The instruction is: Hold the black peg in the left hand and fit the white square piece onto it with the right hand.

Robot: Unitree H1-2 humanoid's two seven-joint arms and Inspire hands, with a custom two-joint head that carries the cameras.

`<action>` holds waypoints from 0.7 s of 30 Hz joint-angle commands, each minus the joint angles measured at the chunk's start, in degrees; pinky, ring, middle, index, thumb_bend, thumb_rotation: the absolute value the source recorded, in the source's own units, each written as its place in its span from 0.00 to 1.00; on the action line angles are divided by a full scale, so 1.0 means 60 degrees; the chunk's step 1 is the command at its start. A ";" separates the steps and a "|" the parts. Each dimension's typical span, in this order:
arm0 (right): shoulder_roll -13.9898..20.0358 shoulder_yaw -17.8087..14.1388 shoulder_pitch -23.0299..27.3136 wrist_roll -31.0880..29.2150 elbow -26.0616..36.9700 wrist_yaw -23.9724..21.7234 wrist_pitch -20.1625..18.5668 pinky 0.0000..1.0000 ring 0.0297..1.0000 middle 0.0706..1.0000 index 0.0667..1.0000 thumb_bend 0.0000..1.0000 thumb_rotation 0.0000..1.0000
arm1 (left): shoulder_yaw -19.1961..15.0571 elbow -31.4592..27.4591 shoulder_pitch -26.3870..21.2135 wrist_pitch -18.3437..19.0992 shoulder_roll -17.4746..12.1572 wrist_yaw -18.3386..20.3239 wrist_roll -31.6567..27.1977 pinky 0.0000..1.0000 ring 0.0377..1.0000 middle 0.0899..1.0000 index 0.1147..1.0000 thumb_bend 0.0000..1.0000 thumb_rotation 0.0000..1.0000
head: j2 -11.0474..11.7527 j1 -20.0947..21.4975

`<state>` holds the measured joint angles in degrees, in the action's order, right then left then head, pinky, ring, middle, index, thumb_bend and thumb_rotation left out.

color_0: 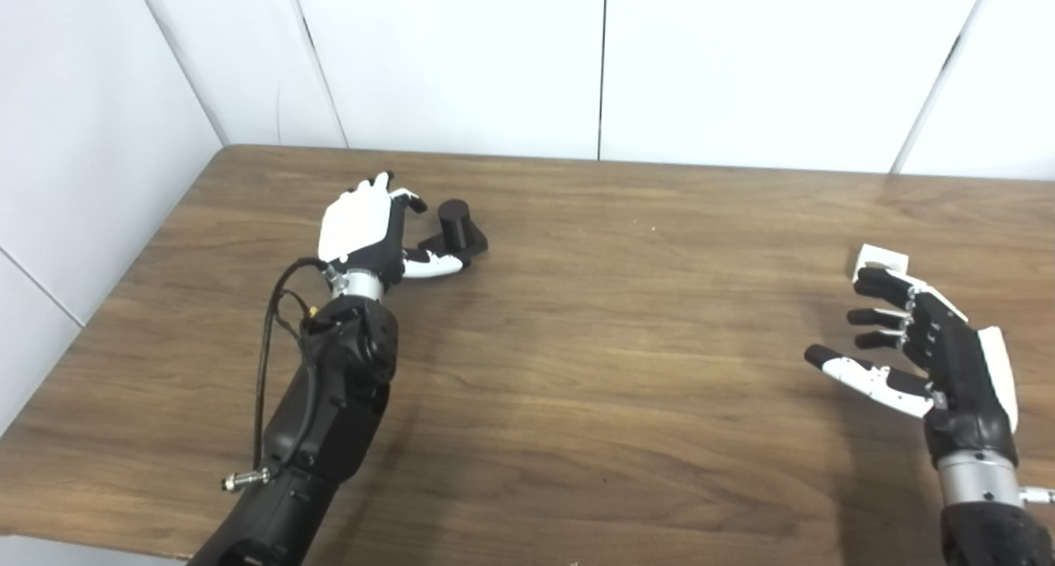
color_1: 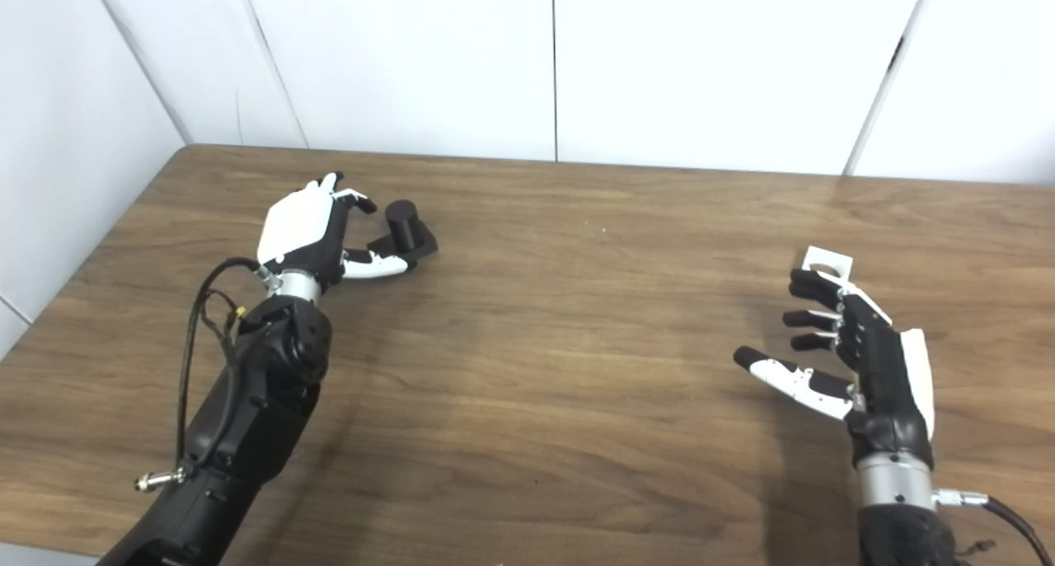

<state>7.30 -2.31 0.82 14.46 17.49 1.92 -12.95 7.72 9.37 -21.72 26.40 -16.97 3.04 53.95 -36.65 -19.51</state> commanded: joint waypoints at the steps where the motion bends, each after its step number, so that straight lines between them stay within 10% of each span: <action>1: -0.0053 0.0019 0.0221 0.0066 0.0364 0.0123 0.0313 0.54 0.64 0.73 0.72 0.66 0.00 | 0.0082 0.0078 -0.0421 -0.0118 -0.0231 -0.0296 -0.0049 1.00 1.00 1.00 0.67 0.90 0.42 | -0.0004 -0.0004; 21: -0.0003 0.0017 0.0164 0.0150 0.0274 0.0168 0.0535 0.54 0.64 0.73 0.72 0.66 0.00 | 0.0368 0.1619 -0.0621 -0.0804 -0.0189 -0.1505 -0.1208 1.00 1.00 0.92 0.53 0.78 0.29 | -0.0085 0.0059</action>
<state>7.05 -2.19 0.56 15.12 17.48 2.29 -12.54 9.74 17.99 -24.41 21.39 -17.06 -5.27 46.94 -37.09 -19.07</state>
